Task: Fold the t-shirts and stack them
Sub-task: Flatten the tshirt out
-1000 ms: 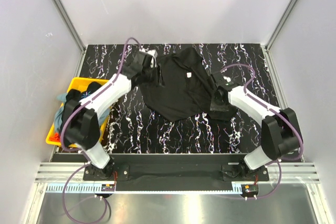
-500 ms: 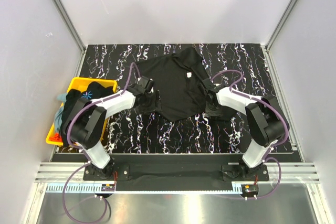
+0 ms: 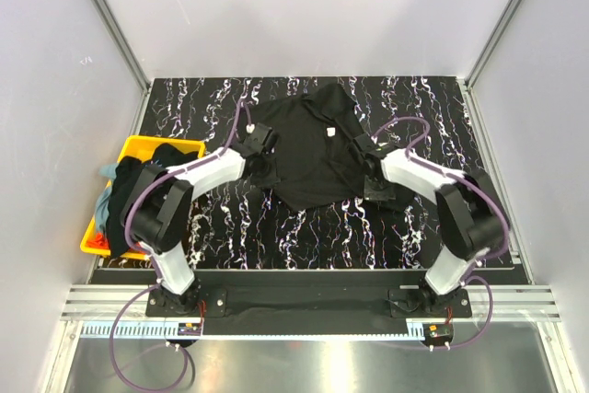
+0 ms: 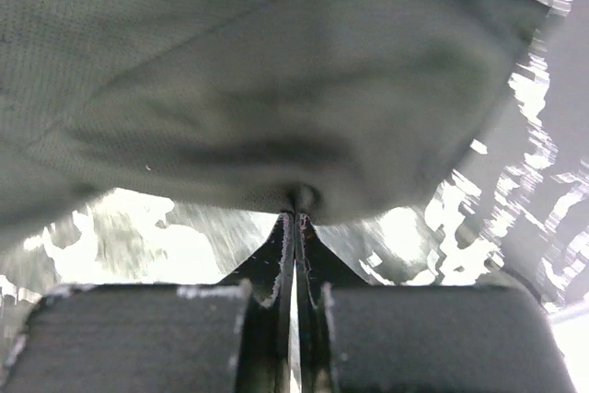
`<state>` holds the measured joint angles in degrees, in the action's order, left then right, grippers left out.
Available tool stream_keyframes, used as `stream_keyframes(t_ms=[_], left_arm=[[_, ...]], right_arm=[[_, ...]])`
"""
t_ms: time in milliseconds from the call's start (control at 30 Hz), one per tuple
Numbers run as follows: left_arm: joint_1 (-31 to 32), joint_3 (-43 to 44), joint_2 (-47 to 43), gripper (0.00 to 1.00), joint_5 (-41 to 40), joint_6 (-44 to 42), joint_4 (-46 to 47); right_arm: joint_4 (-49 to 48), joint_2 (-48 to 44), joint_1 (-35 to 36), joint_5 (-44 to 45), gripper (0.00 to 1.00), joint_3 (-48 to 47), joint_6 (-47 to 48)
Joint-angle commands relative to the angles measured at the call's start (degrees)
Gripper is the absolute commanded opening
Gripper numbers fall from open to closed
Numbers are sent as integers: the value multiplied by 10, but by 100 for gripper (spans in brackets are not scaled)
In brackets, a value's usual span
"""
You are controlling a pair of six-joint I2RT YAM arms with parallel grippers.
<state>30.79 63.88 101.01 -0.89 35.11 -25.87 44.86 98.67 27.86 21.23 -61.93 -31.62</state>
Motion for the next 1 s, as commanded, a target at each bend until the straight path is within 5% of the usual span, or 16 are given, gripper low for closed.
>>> stream_keyframes(t_ms=[0, 200, 500, 667, 967], left_arm=[[3, 66, -61, 0, -78, -31, -78], [-12, 108, -98, 0, -88, -52, -110], [-58, 229, 23, 0, -56, -104, -154], [-64, 296, 95, 0, -61, -116, -192], [-65, 294, 117, 0, -103, -122, -197]], right_arm=[[80, -101, 2, 29, 0, -28, -22], [76, -191, -35, -20, 0, -41, -26], [0, -157, -218, -200, 0, -12, 33], [-29, -104, -243, -157, 0, 28, 23], [-58, -34, -319, -183, 2, -15, 16]])
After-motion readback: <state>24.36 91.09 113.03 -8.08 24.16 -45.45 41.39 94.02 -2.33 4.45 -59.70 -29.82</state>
